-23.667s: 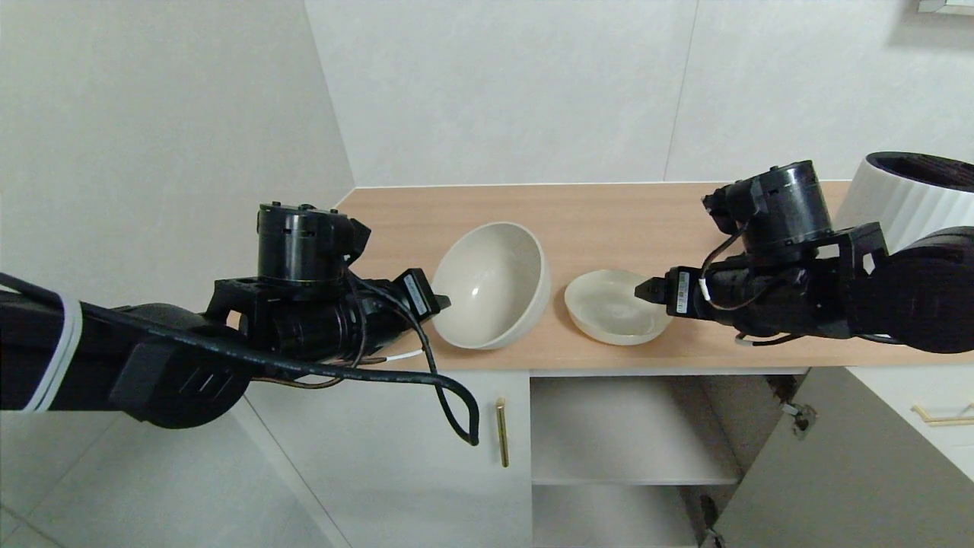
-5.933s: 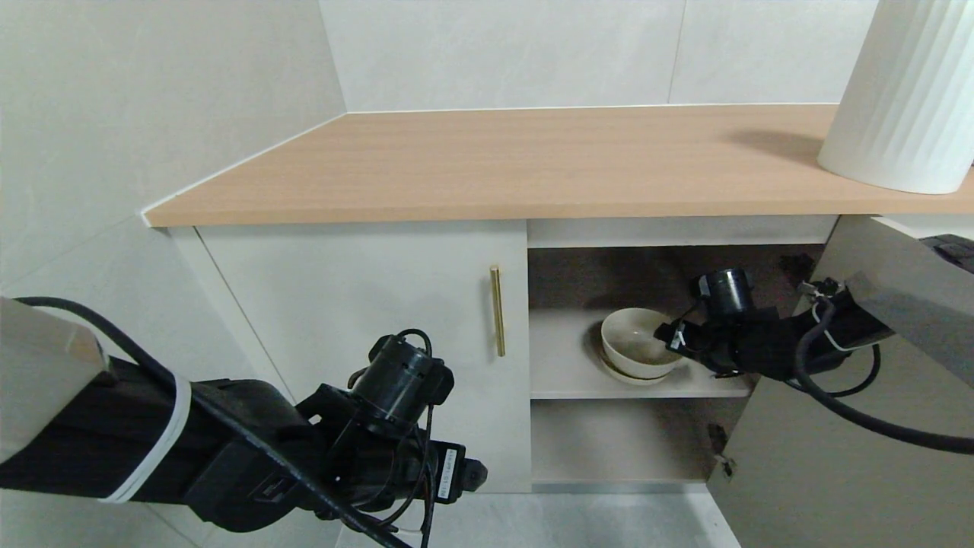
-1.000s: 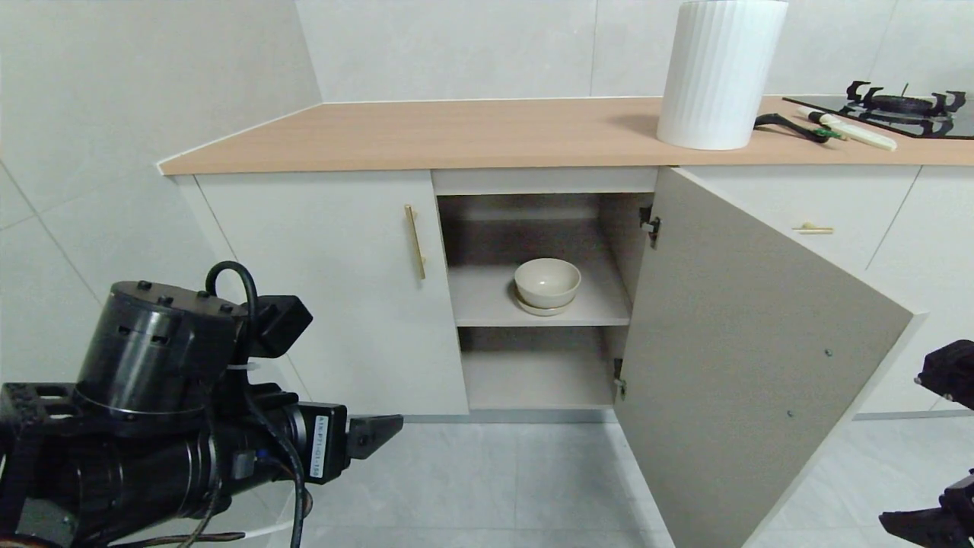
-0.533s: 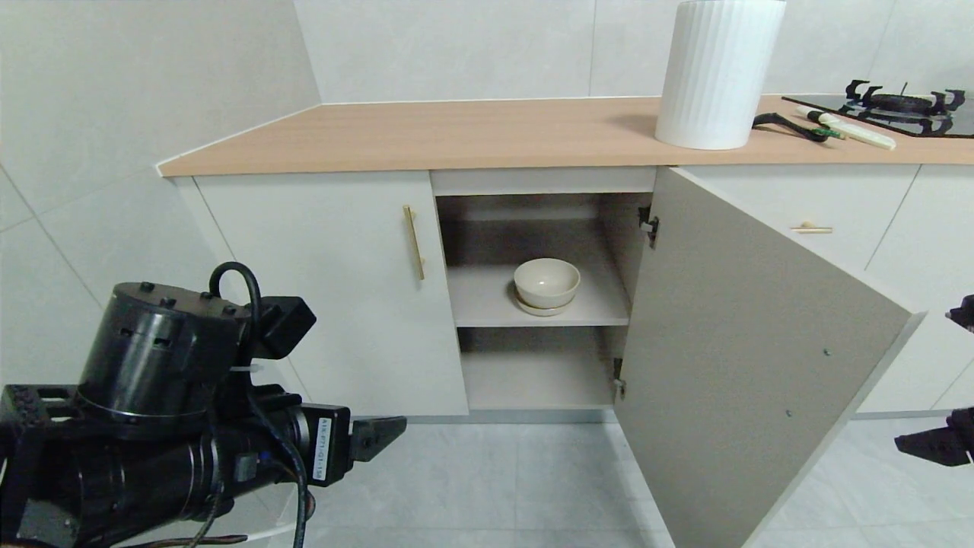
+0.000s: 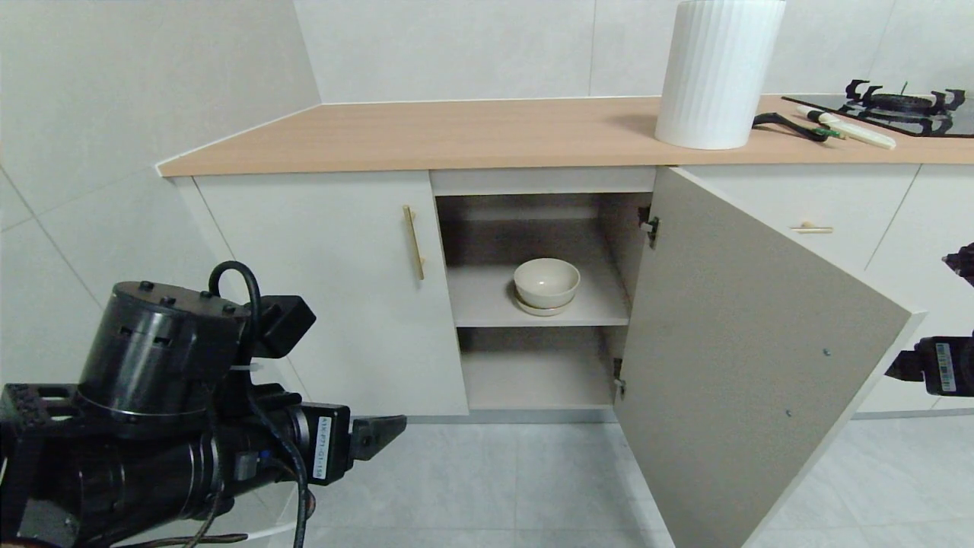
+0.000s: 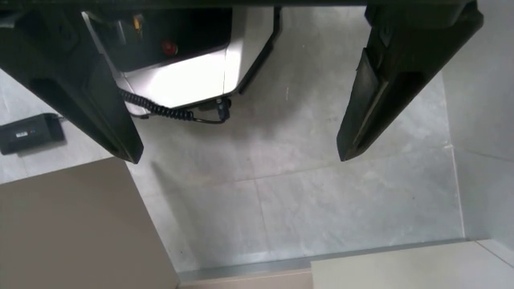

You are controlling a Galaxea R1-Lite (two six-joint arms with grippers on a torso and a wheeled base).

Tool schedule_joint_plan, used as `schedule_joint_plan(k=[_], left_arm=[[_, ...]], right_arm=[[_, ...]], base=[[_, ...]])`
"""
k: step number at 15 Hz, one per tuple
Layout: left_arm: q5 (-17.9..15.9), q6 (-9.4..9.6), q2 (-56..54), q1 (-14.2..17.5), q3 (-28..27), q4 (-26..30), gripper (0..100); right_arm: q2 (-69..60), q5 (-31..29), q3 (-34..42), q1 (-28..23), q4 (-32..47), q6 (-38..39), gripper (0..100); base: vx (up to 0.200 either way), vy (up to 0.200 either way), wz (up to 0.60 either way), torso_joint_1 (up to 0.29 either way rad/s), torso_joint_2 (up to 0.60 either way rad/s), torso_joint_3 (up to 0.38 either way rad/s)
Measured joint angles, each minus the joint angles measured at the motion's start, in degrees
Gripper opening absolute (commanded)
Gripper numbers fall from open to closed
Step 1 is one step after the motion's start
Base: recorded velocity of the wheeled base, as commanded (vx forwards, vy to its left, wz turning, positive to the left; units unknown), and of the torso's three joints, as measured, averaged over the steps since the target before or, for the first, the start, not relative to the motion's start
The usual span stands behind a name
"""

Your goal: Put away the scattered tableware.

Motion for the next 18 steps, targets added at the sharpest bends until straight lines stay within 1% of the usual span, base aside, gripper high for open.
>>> schedule_joint_plan(k=[5,8,12,14,17,18], left_arm=[[0.0,-0.02,0.0,0.0,0.0,0.0,100],[0.0,-0.02,0.0,0.0,-0.1,0.0,100],[0.1,-0.02,0.1,0.0,-0.1,0.0,100],[0.0,-0.07,0.1,0.0,-0.1,0.0,100],[0.1,-0.24,0.4,0.1,-0.2,0.0,100],[0.1,-0.24,0.4,0.1,-0.3,0.0,100]], right_arm=[[2.8,0.1,0.7,1.0,-0.8,0.9,100],[3.4,0.0,1.6,3.5,-0.8,1.7,100],[3.7,0.1,2.6,8.2,-0.9,3.6,100],[3.8,0.1,3.0,10.7,-1.0,5.8,100],[4.5,0.1,3.8,17.7,-2.4,10.9,100],[5.1,0.1,4.1,20.3,-4.2,12.9,100]], base=[[0.000,0.000,0.00,0.000,0.00,0.000],[0.000,0.000,0.00,0.000,0.00,0.000],[0.000,0.000,0.00,0.000,0.00,0.000],[0.000,0.000,0.00,0.000,0.00,0.000],[0.000,0.000,0.00,0.000,0.00,0.000],[0.000,0.000,0.00,0.000,0.00,0.000]])
